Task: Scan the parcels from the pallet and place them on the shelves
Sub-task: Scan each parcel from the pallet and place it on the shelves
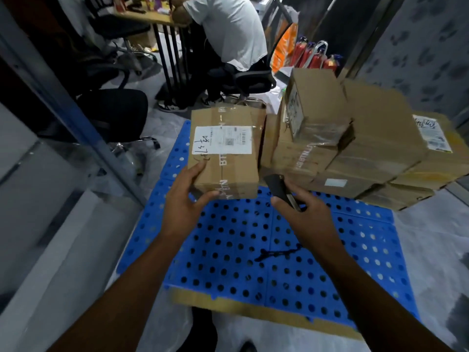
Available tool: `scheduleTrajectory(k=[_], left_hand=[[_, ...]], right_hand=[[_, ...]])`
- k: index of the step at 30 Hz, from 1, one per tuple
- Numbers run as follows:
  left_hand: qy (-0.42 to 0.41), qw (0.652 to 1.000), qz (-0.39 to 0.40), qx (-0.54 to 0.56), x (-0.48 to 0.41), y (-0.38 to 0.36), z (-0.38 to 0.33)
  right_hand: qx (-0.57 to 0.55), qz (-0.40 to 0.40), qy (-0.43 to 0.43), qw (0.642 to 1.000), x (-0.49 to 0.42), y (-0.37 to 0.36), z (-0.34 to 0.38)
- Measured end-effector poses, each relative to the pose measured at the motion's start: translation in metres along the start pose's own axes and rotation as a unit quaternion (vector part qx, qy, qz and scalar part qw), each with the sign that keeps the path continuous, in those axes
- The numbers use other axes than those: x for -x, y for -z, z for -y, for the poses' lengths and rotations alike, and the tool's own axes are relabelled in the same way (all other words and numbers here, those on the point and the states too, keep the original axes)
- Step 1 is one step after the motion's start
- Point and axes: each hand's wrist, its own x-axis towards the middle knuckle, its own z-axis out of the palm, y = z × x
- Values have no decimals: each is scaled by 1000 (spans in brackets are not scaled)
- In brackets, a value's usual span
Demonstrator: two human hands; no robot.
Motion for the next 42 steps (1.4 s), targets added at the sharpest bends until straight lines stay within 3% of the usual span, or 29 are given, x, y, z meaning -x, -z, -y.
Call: scheduleTrajectory(k=[5, 12, 14, 17, 20, 23, 33, 38, 42], left_hand=[[20, 998, -44, -37, 119, 18, 0], [112, 990, 13, -82, 226, 17, 29], [114, 989, 23, -95, 235, 14, 35], [121, 989, 10, -81, 241, 11, 42], [132, 989, 20, -57, 236, 8, 47], [131, 991, 34, 3, 223, 6, 45], [77, 996, 35, -34, 220, 3, 53], [92, 995, 34, -1, 220, 7, 62], [101, 995, -4, 11, 218, 15, 57]], right_hand=[[-16, 63, -14, 998, 51, 4, -37], [83, 172, -8, 982, 98, -15, -66], [169, 225, 16, 959, 97, -14, -63], [340, 284, 66, 894, 88, -14, -47], [477, 286, 83, 827, 78, -14, -22], [545, 293, 101, 779, 74, -16, 1], [609, 267, 112, 738, 82, -25, 29], [572, 259, 89, 773, 74, -23, 19], [341, 272, 2, 900, 59, -31, -5]])
